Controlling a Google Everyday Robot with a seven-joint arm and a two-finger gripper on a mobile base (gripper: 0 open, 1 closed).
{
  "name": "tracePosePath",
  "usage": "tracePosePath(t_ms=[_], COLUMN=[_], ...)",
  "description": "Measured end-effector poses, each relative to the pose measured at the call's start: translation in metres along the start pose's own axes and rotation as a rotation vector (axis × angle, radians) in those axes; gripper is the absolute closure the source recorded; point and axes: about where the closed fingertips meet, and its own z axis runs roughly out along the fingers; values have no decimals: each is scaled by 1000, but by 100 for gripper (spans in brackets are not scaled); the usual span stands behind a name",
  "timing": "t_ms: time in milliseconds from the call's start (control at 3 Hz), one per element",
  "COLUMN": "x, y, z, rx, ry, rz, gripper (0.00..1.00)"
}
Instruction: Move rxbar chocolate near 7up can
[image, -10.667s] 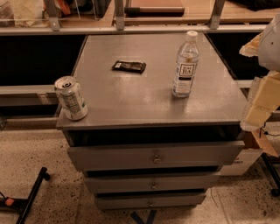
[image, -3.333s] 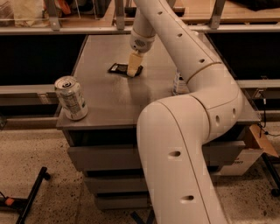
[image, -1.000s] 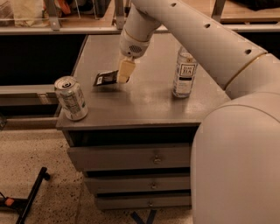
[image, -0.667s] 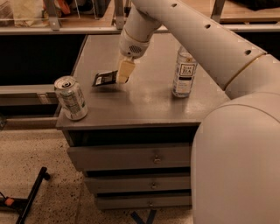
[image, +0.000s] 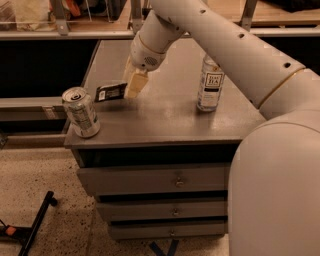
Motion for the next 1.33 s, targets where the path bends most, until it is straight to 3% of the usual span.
tracePosePath(t_ms=[667,1333], x=[-26,-28], y=[15,16], z=[9,15], rx=[-51,-59], ry=[-73,-74], rz=[-132,-136], gripper=[61,14])
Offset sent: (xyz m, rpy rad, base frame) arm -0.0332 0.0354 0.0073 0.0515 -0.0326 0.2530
